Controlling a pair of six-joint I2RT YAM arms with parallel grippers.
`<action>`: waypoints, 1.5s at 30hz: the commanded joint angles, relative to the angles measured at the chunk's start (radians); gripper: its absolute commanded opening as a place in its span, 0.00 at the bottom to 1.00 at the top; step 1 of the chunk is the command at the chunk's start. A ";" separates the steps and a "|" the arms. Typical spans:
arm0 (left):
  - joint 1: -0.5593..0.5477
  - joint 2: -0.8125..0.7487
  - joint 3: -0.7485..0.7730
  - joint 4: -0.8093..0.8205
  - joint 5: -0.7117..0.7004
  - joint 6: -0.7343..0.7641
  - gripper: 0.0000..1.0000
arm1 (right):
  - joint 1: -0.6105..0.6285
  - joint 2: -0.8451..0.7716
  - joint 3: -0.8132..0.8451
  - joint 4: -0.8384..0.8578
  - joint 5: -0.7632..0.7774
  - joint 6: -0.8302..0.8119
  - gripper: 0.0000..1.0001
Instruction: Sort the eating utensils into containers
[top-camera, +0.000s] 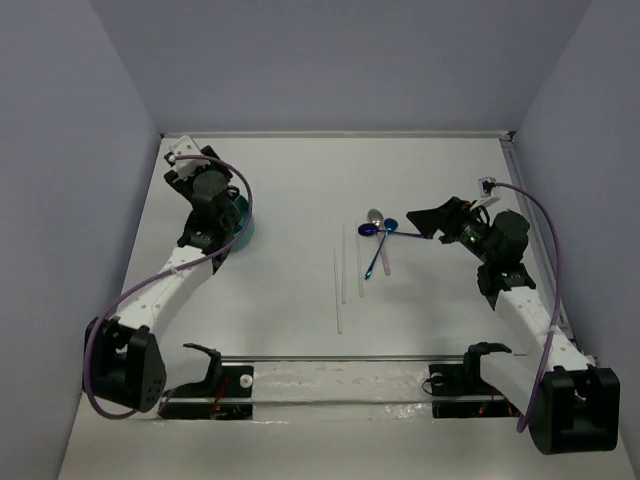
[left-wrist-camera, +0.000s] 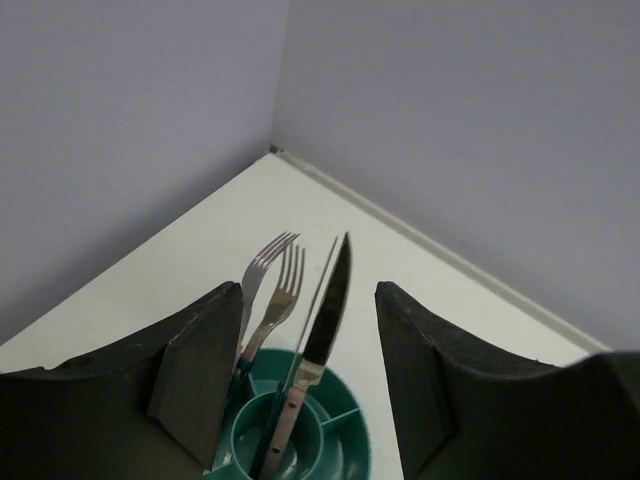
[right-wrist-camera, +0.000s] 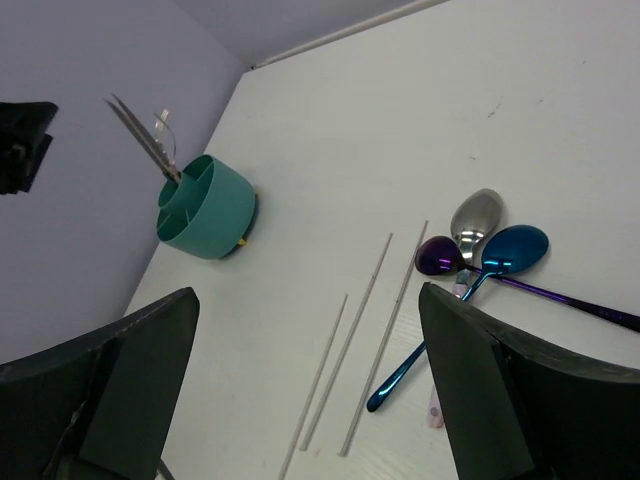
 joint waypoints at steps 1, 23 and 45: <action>-0.024 -0.187 0.103 -0.169 0.207 -0.095 0.58 | 0.002 0.008 0.015 0.008 0.027 -0.015 0.97; -0.024 -0.826 -0.165 -0.736 0.992 -0.188 0.99 | 0.169 0.244 0.205 -0.265 0.218 -0.201 0.58; -0.123 -0.973 -0.155 -0.760 0.884 -0.155 0.99 | 0.636 0.773 0.673 -0.690 0.783 -0.258 0.45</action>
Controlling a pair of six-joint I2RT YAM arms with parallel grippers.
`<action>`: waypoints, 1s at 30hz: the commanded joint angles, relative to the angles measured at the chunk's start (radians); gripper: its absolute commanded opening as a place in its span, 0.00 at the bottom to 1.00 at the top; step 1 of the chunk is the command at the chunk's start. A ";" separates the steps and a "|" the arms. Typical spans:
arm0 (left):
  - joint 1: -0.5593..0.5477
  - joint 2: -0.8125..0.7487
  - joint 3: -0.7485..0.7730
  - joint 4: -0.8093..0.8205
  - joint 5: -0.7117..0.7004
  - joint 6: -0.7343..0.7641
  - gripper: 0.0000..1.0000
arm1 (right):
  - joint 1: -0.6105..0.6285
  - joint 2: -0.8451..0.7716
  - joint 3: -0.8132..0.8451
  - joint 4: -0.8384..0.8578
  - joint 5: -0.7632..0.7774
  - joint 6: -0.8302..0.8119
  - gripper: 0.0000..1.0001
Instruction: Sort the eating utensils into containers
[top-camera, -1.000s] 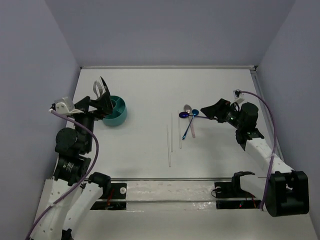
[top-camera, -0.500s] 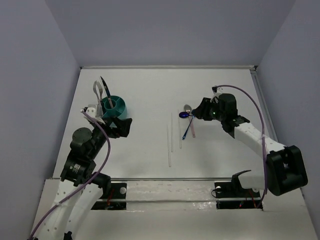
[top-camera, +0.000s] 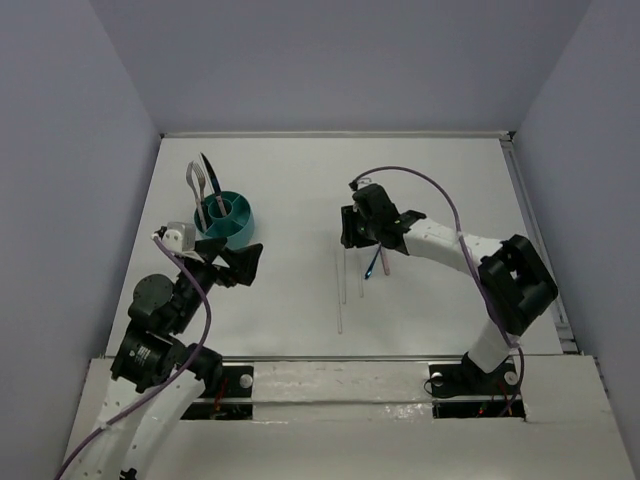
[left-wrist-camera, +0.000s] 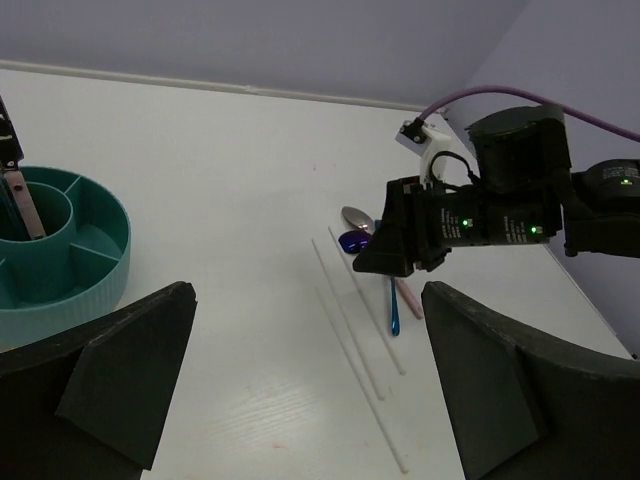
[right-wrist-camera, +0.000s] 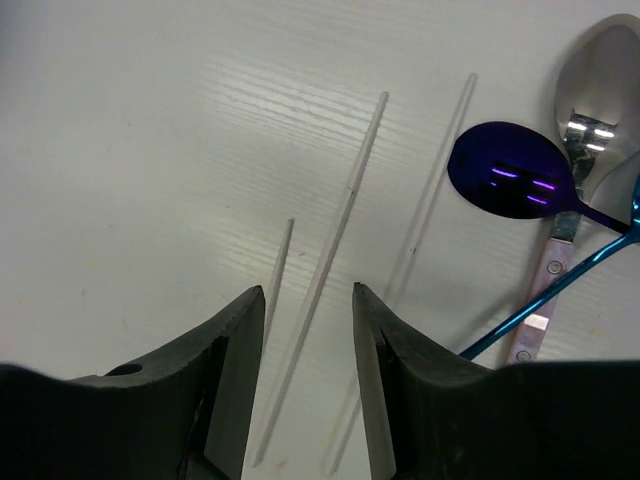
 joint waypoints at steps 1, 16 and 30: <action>-0.018 -0.038 0.031 0.013 -0.048 0.015 0.99 | 0.052 0.067 0.107 -0.138 0.145 -0.023 0.43; -0.108 -0.072 0.028 -0.005 -0.121 0.009 0.99 | 0.081 0.335 0.365 -0.312 0.201 0.017 0.41; -0.127 -0.093 0.025 -0.015 -0.155 0.006 0.99 | 0.081 0.454 0.491 -0.407 0.205 0.023 0.00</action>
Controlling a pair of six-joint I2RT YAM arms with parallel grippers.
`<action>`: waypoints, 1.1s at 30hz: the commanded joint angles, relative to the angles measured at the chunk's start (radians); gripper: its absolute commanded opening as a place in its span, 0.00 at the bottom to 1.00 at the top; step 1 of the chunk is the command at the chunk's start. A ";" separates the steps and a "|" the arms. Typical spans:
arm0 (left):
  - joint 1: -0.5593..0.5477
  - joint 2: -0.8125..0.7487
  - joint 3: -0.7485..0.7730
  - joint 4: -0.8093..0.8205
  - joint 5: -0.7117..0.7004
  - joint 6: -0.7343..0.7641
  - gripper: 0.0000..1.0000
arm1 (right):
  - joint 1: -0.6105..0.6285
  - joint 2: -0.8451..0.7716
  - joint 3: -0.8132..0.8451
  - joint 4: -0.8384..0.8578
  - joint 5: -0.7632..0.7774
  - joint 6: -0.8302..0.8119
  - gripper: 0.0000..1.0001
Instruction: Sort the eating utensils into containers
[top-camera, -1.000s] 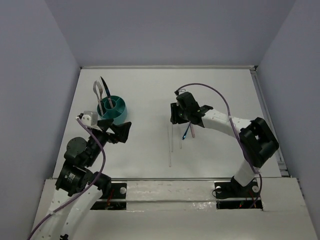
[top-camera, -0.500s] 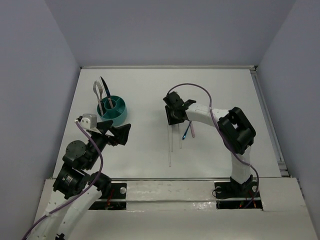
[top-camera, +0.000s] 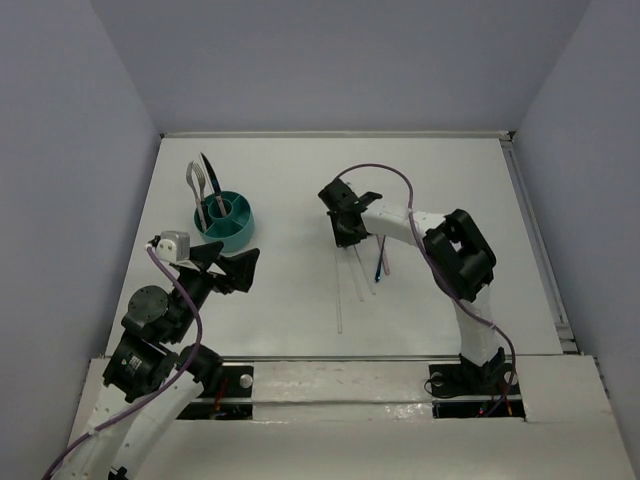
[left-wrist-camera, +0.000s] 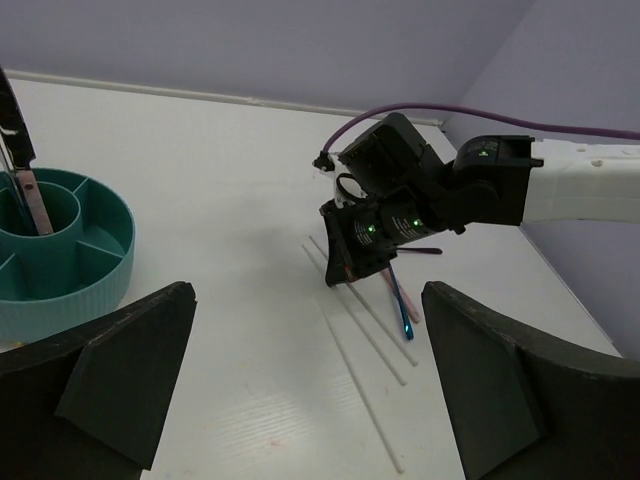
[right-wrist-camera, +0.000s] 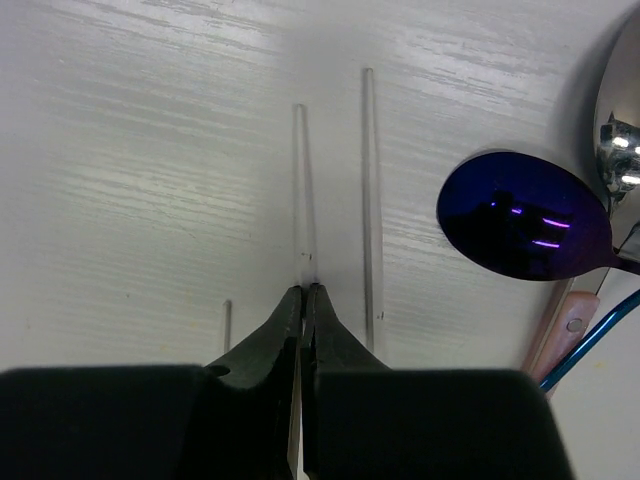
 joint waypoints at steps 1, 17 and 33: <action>-0.009 -0.012 0.026 0.022 -0.021 0.002 0.99 | 0.008 0.039 0.052 -0.023 0.019 0.004 0.00; -0.009 0.008 0.037 0.015 -0.022 0.005 0.99 | 0.017 -0.231 -0.004 0.582 -0.133 -0.023 0.00; -0.009 -0.027 0.049 0.025 -0.019 0.027 0.99 | 0.120 0.075 0.345 1.179 -0.118 0.016 0.00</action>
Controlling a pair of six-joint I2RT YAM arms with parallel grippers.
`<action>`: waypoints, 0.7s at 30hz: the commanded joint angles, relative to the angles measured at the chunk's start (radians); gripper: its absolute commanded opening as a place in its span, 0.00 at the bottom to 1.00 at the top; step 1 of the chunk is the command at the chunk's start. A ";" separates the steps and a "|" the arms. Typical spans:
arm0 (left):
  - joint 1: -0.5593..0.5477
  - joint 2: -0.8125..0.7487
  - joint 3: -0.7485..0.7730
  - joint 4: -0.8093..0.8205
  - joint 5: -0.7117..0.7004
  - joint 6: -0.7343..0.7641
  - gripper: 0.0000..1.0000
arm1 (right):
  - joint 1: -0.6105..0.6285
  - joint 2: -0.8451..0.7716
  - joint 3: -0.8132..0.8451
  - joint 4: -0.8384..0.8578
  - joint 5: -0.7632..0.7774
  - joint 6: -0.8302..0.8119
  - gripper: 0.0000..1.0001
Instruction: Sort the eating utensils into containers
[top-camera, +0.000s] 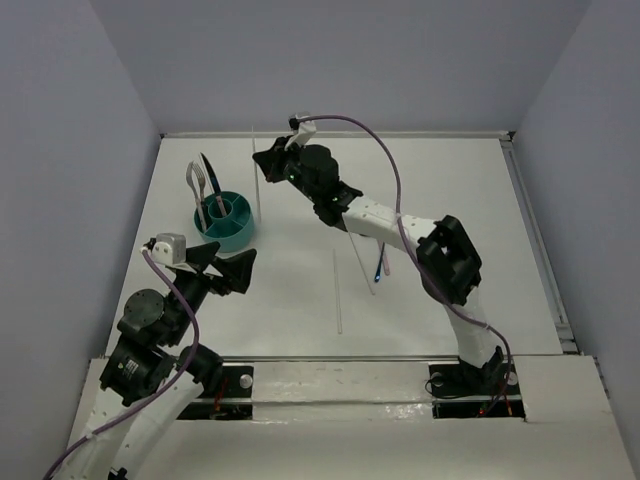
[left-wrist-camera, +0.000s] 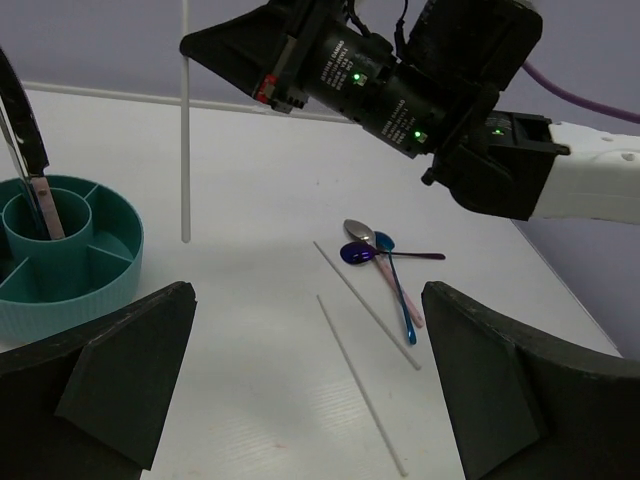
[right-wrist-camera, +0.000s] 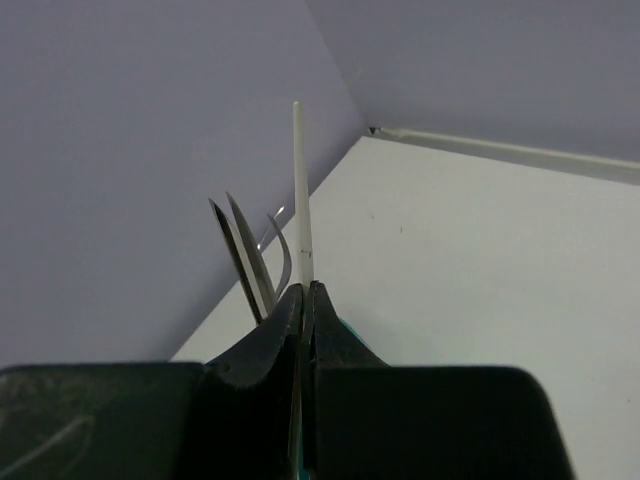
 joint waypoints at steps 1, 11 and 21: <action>-0.004 -0.007 0.038 0.041 -0.001 0.015 0.99 | 0.015 0.094 0.169 0.194 0.045 0.010 0.00; 0.005 -0.003 0.038 0.040 -0.006 0.015 0.99 | 0.024 0.278 0.362 0.162 0.051 -0.005 0.00; 0.005 -0.001 0.038 0.039 -0.008 0.017 0.99 | 0.037 0.338 0.332 0.141 0.010 -0.007 0.00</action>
